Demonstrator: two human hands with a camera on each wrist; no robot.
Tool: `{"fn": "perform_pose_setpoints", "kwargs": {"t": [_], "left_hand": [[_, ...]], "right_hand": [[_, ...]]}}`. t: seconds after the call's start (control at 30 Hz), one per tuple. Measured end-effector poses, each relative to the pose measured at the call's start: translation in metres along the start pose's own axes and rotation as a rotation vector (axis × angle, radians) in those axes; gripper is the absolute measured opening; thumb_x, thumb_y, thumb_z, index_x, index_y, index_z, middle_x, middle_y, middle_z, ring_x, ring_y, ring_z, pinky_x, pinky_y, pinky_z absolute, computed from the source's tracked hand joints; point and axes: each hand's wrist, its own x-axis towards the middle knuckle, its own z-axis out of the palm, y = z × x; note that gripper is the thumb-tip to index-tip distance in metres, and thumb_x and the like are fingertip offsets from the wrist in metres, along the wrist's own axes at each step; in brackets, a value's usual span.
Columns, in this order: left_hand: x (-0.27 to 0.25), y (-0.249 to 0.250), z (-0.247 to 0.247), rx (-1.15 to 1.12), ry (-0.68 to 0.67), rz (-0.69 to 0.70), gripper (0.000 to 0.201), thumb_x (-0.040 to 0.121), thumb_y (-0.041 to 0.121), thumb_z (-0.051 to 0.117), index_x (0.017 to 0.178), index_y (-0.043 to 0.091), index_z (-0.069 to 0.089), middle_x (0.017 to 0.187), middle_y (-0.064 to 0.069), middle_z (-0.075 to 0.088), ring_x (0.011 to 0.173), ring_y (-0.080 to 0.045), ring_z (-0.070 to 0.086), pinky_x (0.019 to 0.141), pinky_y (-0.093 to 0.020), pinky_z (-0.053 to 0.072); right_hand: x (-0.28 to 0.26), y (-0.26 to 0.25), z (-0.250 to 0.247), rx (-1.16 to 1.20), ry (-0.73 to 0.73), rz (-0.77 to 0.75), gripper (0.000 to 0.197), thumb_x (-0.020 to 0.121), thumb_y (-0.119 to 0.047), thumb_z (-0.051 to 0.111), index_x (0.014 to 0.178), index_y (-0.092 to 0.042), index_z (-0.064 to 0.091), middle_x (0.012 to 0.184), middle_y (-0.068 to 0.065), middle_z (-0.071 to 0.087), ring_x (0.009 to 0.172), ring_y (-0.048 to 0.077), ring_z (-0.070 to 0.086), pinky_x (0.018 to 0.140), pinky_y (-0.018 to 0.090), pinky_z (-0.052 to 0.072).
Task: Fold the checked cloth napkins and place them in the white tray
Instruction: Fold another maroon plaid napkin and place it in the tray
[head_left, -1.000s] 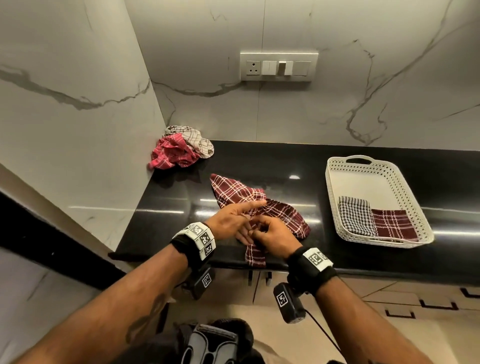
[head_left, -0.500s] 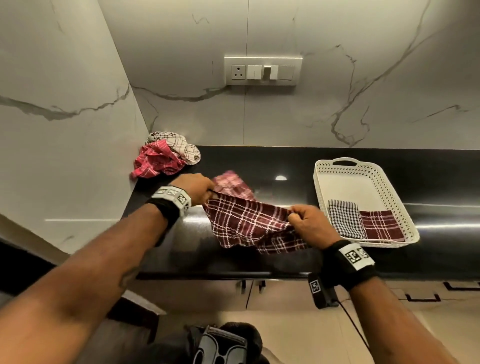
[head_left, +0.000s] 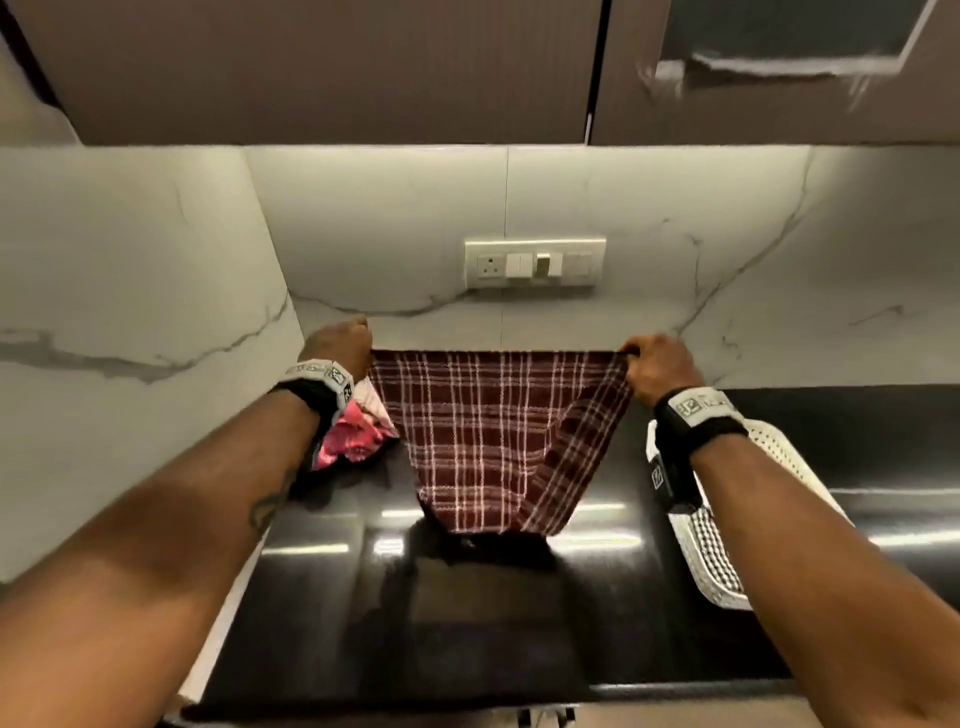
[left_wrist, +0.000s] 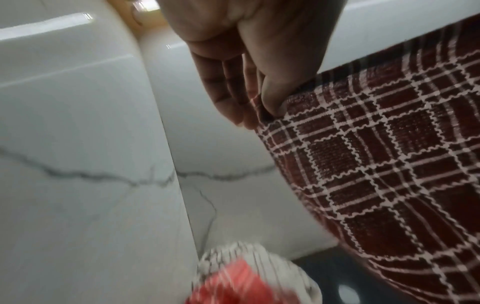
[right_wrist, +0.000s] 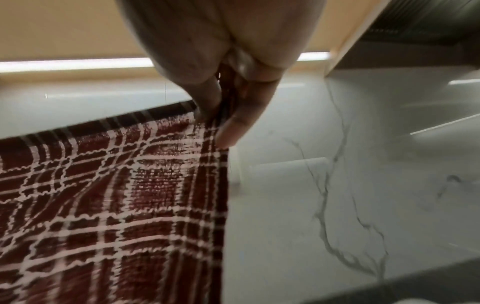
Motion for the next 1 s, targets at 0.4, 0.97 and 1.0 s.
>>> {"fn": "perform_pose_setpoints", "kwargs": {"t": [0.4, 0.97, 1.0], "left_hand": [[-0.091, -0.034, -0.106, -0.462, 0.441, 0.07, 0.033, 0.088, 0.028, 0.049, 0.103, 0.008, 0.071, 0.104, -0.017, 0.071, 0.098, -0.038, 0.065, 0.089, -0.042, 0.051], [-0.358, 0.026, 0.125, -0.531, -0.435, -0.014, 0.011, 0.086, 0.025, 0.074, 0.096, 0.027, 0.075, 0.093, 0.01, 0.066, 0.088, -0.012, 0.062, 0.086, -0.033, 0.052], [-0.362, 0.028, 0.128, -0.526, -0.441, -0.034, 0.01, 0.086, 0.026, 0.074, 0.096, 0.028, 0.075, 0.092, 0.011, 0.065, 0.088, -0.011, 0.061, 0.086, -0.032, 0.052]], "right_hand": [[-0.047, -0.019, -0.08, 0.312, 0.305, -0.268, 0.029, 0.079, 0.008, 0.062, 0.1, -0.007, 0.074, 0.097, 0.014, 0.073, 0.09, 0.023, 0.067, 0.085, 0.024, 0.047], [-0.303, 0.107, 0.082, 0.362, -0.335, 0.053, 0.026, 0.086, 0.003, 0.068, 0.089, -0.023, 0.073, 0.089, -0.002, 0.072, 0.079, -0.004, 0.066, 0.081, 0.016, 0.048], [-0.313, 0.108, 0.084, 0.353, -0.357, 0.072, 0.027, 0.086, 0.003, 0.068, 0.089, -0.023, 0.073, 0.089, -0.003, 0.072, 0.078, -0.005, 0.065, 0.082, 0.023, 0.05]]}}
